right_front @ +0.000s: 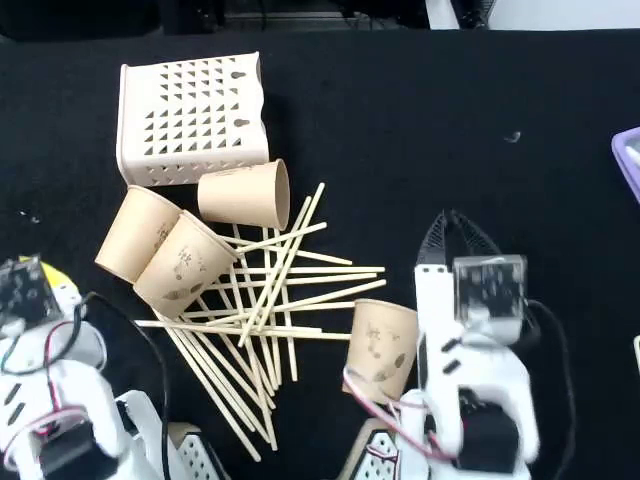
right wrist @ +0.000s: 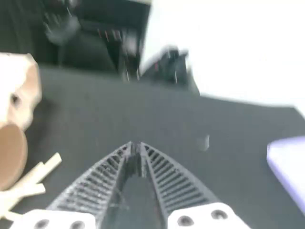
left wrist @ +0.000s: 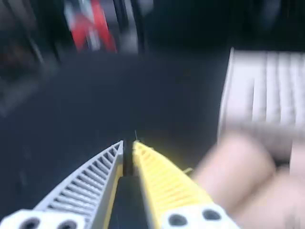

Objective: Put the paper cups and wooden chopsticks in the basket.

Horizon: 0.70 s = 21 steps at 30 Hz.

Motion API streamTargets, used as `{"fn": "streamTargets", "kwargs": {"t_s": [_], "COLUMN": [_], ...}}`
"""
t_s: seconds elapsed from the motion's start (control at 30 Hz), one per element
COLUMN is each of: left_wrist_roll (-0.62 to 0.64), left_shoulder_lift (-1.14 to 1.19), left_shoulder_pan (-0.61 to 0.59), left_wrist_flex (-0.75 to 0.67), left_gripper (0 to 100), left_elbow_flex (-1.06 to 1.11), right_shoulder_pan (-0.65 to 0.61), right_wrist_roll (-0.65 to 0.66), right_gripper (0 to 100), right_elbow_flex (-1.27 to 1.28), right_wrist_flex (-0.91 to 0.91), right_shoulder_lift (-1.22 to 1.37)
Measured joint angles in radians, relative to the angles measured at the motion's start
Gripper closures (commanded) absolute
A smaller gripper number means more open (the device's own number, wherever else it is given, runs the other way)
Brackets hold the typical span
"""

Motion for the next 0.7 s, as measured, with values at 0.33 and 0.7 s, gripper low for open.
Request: {"fn": "streamTargets", "kwargs": {"t_s": [0.33,0.7], "left_wrist_roll": [0.057,0.064], "left_shoulder_lift": [0.31,1.352], "left_shoulder_pan": [0.081,0.19], "left_wrist_flex": [-0.298,-0.19], "left_gripper": [80,80], "left_elbow_flex": [-0.118,-0.721], "right_shoulder_pan": [-0.216,-0.219], "right_wrist_roll": [-0.048,-0.213], "right_gripper": [85.5,86.1], "right_elbow_flex": [-0.585,-0.548], "right_wrist_flex": [0.137,-0.107], "right_shoulder_lift": [0.404,1.099]}}
